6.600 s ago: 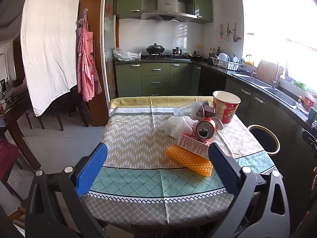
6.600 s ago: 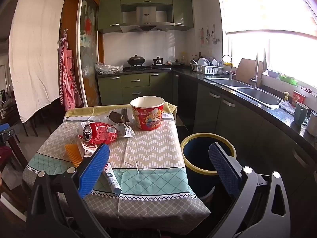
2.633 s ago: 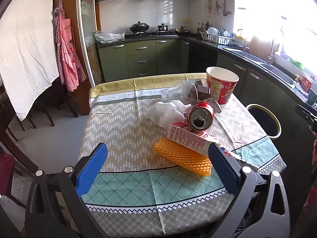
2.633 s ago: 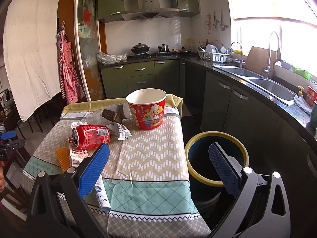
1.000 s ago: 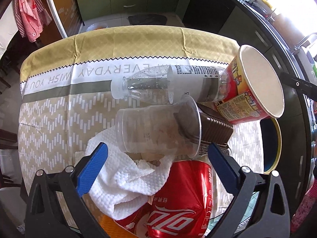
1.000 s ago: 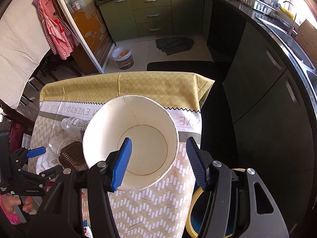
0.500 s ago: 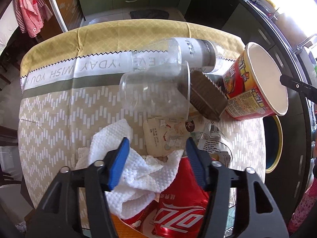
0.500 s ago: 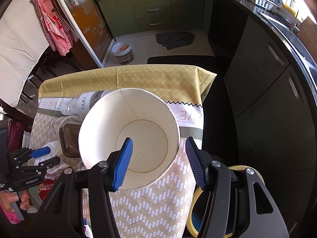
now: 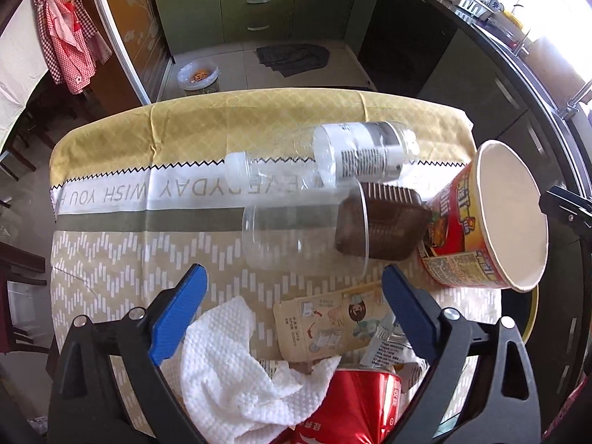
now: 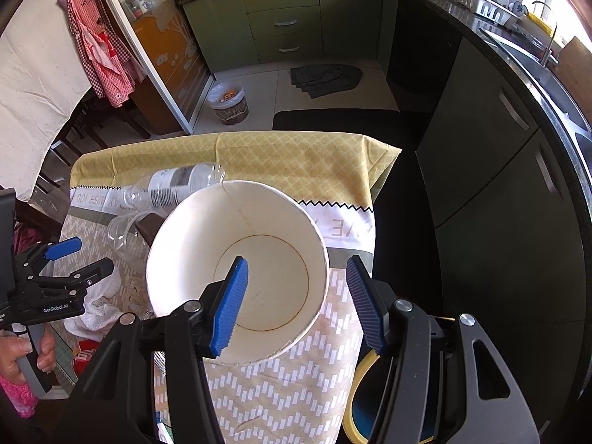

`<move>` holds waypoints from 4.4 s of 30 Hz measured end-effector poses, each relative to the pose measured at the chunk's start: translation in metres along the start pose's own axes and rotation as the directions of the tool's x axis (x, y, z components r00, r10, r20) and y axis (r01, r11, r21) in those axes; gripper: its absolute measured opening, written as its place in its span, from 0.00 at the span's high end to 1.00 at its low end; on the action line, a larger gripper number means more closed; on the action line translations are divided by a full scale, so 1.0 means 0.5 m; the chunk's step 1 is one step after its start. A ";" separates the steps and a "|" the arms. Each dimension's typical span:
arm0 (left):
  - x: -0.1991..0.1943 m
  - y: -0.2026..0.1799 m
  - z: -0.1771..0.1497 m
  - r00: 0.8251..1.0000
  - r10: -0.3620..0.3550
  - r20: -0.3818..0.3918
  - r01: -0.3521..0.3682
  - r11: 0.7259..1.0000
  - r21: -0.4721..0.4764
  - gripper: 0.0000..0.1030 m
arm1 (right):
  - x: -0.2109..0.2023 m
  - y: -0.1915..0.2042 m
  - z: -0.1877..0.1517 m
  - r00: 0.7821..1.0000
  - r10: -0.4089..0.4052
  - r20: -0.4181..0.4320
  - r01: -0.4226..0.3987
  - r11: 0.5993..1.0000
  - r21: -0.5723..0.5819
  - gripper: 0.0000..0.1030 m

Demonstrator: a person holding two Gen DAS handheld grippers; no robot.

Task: Collect trash
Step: 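Close right tool on the bucket rim while left tool closes on the brown tray, then carry the bucket over the yellow-rimmed bin and open right tool while left lifts the tray, then move right tool back over the table while left tool carries the brown tray toward the bin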

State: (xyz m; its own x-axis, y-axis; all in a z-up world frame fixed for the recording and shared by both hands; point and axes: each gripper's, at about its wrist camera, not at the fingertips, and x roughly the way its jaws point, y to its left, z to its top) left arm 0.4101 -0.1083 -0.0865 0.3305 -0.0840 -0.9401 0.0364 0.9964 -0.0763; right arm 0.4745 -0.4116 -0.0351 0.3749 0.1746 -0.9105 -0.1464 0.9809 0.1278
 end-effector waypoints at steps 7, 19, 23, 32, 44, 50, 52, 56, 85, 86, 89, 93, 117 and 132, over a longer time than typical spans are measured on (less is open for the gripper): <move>0.038 -0.001 0.016 0.999 0.021 -0.042 -0.021 1.000 -0.017 0.12 | 0.015 -0.018 0.008 1.000 0.005 -0.007 -0.005 1.000 0.014 0.46; 0.064 0.014 0.013 0.998 0.000 -0.066 -0.002 0.999 -0.037 0.63 | 0.049 -0.010 0.017 0.998 0.013 -0.055 -0.012 1.000 0.007 0.46; 0.051 0.028 0.004 0.997 0.053 -0.048 -0.053 0.999 0.007 0.88 | 0.065 -0.005 0.014 0.997 0.000 -0.078 0.001 1.000 0.003 0.56; 0.003 0.067 -0.020 0.998 0.037 -0.047 -0.036 0.999 0.022 0.87 | 0.088 -0.015 0.006 0.993 -0.035 -0.112 0.036 0.999 0.007 0.94; -0.044 0.046 -0.056 0.981 -0.180 -0.067 0.182 0.983 0.014 0.64 | 0.010 0.004 -0.007 0.998 -0.033 -0.044 0.032 0.999 -0.025 0.96; -0.030 0.030 -0.054 0.978 -0.192 -0.079 0.190 0.981 -0.022 0.64 | -0.044 -0.016 -0.033 0.999 -0.033 -0.016 0.033 0.999 -0.023 0.95; -0.019 0.036 -0.050 0.979 -0.183 -0.088 0.180 0.983 -0.048 0.64 | -0.059 -0.030 -0.046 0.999 -0.037 -0.011 0.037 0.999 -0.018 0.95; 0.005 0.048 -0.043 0.977 -0.186 -0.102 0.178 0.981 -0.080 0.64 | -0.085 -0.072 -0.076 0.999 -0.042 -0.007 0.042 0.999 0.004 0.95; 0.046 -0.013 -0.002 0.971 -0.231 -0.068 0.230 0.973 -0.028 0.75 | 0.016 -0.427 -0.327 0.988 -0.066 -0.142 0.106 0.947 0.303 0.94; 0.040 -0.014 -0.003 0.969 -0.239 -0.065 0.238 0.971 -0.021 0.76 | 0.023 -0.436 -0.329 0.987 -0.065 -0.145 0.108 0.944 0.313 0.93; 0.022 -0.019 -0.005 0.966 -0.250 -0.062 0.250 0.968 0.000 0.84 | 0.044 -0.456 -0.334 0.988 -0.050 -0.148 0.098 0.936 0.338 0.85; 0.008 -0.025 -0.006 0.963 -0.261 -0.066 0.262 0.965 0.014 0.86 | 0.055 -0.470 -0.341 0.989 -0.047 -0.143 0.096 0.928 0.361 0.76; -0.127 -0.033 -0.070 0.874 -0.466 -0.140 0.484 0.861 0.155 0.86 | -0.084 0.020 -0.219 0.957 0.283 0.066 -0.275 0.955 -0.114 0.76; -0.204 -0.037 -0.170 0.917 -0.383 -0.110 0.389 0.795 0.466 0.86 | -0.135 0.267 -0.107 0.877 0.477 -0.057 -0.468 0.822 -0.324 0.70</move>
State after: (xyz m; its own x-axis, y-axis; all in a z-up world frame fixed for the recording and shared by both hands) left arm 0.2957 -0.1176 -0.0173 0.1849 -0.4581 -0.8695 0.5965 0.7555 -0.2711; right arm 0.3806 -0.2973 0.0226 0.2071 0.6162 -0.7599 -0.5922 0.6972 0.4040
